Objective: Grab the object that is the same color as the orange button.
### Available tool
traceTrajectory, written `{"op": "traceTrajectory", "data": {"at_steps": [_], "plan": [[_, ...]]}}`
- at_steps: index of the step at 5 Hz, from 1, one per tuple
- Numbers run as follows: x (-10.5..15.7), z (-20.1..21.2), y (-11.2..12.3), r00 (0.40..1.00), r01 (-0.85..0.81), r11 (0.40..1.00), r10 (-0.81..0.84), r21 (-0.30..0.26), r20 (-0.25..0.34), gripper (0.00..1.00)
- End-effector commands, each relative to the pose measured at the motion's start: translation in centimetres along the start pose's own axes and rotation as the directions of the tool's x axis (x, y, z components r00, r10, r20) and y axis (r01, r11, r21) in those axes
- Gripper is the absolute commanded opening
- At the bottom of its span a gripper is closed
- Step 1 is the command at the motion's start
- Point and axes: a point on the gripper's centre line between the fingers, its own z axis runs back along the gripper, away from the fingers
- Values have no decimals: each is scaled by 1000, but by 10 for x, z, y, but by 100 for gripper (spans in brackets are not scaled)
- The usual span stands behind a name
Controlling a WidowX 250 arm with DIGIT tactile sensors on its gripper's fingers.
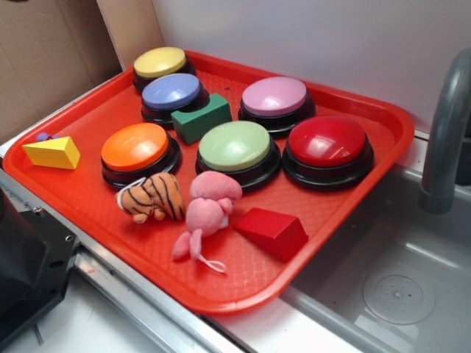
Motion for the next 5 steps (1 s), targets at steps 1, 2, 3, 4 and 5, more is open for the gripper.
{"op": "traceTrajectory", "data": {"at_steps": [1, 2, 3, 4, 5], "plan": [[0, 0, 0, 1000, 0, 1000, 0, 0, 0, 100], [5, -40, -8, 998, -31, 999, 31, 11, -58, 100], [9, -77, -13, 995, -85, 996, 85, -3, -53, 100], [14, -108, -15, 991, -134, 991, 134, 16, -20, 100], [16, -138, -19, 980, -200, 979, 200, 40, -12, 100]]}}
